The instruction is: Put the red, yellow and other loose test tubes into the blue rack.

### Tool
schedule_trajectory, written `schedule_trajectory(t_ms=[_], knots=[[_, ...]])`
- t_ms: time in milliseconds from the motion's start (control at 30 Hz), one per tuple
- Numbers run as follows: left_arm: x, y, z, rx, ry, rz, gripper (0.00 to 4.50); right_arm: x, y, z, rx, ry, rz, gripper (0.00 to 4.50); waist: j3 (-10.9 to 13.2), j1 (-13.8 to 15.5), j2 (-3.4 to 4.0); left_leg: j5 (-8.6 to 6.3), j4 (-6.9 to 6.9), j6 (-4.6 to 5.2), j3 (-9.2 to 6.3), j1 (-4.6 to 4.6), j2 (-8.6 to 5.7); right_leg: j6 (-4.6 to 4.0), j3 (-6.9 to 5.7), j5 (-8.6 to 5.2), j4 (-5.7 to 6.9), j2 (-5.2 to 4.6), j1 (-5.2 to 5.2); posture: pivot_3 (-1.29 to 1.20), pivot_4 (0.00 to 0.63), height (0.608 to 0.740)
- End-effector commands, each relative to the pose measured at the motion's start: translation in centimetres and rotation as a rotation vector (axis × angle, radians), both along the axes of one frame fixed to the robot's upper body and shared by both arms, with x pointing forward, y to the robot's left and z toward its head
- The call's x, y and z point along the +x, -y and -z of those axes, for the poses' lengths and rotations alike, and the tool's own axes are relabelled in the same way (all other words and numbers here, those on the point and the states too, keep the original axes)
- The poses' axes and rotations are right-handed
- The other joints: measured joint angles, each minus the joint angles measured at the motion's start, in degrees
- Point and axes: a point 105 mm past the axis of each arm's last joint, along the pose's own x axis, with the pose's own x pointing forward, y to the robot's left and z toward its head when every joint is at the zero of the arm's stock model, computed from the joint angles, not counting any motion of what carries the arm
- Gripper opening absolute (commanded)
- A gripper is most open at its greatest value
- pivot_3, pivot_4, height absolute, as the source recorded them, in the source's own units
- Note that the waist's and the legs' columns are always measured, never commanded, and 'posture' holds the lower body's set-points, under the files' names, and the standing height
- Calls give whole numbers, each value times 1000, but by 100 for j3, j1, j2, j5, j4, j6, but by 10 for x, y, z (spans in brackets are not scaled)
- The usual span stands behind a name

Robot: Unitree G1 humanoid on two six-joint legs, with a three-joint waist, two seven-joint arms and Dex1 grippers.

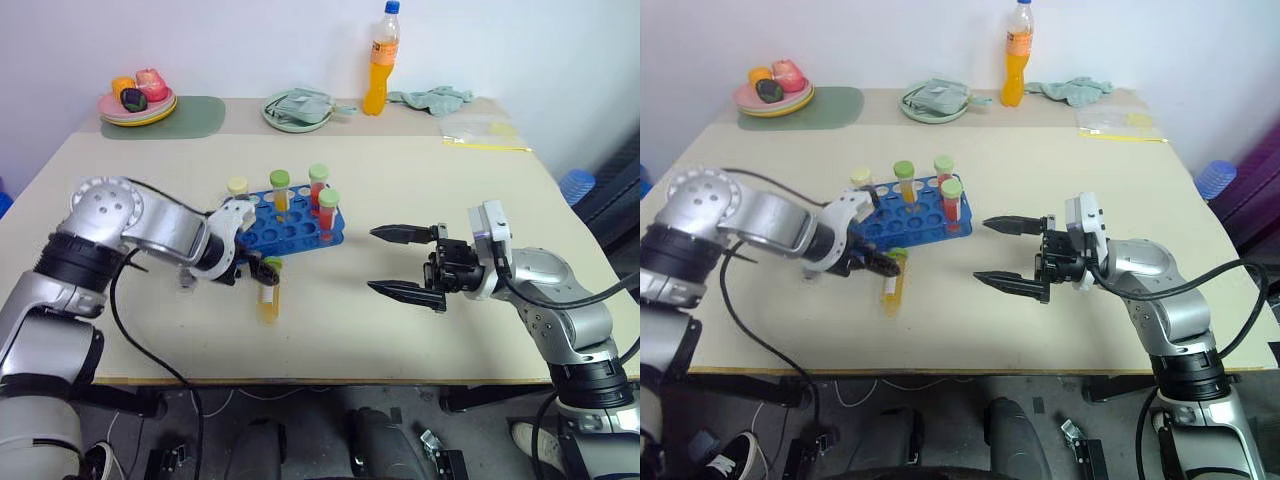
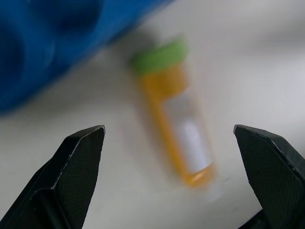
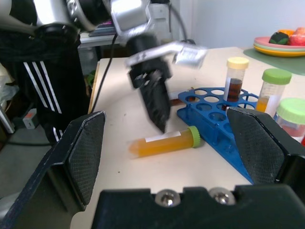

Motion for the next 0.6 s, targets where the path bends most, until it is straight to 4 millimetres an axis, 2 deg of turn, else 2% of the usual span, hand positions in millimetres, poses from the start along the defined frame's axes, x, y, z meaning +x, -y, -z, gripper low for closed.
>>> schedule_trajectory(t_ms=[33,233,500,533,600], knots=[[5,8,-9,-20,58,-11,4500,-1,1,-11,21,45,-2,4468,0,26,0,0,2,-1,0,-2,-1,0,0,0,-2,-2,2,0,150,740],[9,28,3,-39,56,-25,4500,0,0,-13,24,48,2,4468,0,7,0,0,2,-1,1,2,-5,-1,0,-1,-7,-7,8,0,150,740],[11,36,12,-29,59,-31,4500,-2,5,-14,18,52,29,4468,-3,16,5,0,3,-1,0,9,-5,-1,1,0,-4,-4,14,0,150,740],[11,36,12,-29,57,-33,3939,-2,6,-14,20,51,36,4500,-3,19,5,0,4,-1,0,9,-6,-1,0,-1,-7,-4,17,0,150,740],[10,35,13,-29,53,-35,3141,-1,7,-14,20,52,46,4500,-3,19,5,0,5,-1,0,9,-7,-1,1,-1,-8,-5,18,0,150,740]])
